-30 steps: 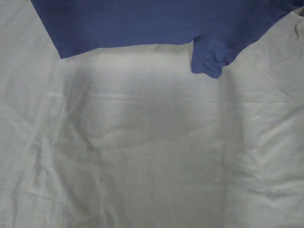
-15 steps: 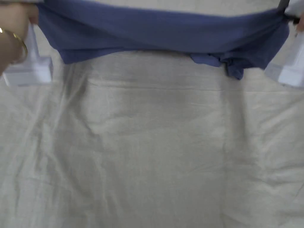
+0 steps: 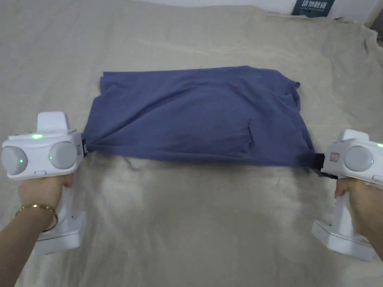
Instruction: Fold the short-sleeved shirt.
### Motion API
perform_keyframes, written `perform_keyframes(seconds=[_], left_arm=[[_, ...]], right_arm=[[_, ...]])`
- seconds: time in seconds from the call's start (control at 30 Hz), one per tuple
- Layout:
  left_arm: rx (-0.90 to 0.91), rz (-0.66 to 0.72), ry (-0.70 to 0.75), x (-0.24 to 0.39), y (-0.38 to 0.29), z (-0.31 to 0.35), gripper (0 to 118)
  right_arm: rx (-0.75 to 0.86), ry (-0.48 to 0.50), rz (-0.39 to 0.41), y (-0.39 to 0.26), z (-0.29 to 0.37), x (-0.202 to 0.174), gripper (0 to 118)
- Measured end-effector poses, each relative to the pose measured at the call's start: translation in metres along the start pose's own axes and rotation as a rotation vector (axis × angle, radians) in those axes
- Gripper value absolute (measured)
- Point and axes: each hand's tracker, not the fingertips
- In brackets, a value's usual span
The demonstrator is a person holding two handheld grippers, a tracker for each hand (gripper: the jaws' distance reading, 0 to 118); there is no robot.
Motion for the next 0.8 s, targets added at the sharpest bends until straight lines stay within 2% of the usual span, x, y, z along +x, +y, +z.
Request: perform_keyframes(seconds=[0.3, 0.47, 0.7, 0.8], left_arm=[[0.019, 0.033, -0.072, -0.046, -0.082, 0.078, 0], [0.006, 0.047, -0.082, -0.062, -0.124, 0.105, 0], [-0.006, 0.028, -0.068, -0.067, -0.167, 0.127, 0], [-0.018, 0.038, -0.065, -0.071, -0.176, 0.130, 0]], right_arm=[[0.040, 0.053, 0.043, -0.071, 0.068, 0.046, 4], [0.058, 0.074, 0.030, -0.105, 0.097, 0.066, 4], [0.048, 0.076, 0.075, -0.152, 0.116, 0.083, 4], [0.037, 0.077, 0.119, -0.170, 0.121, 0.088, 4]])
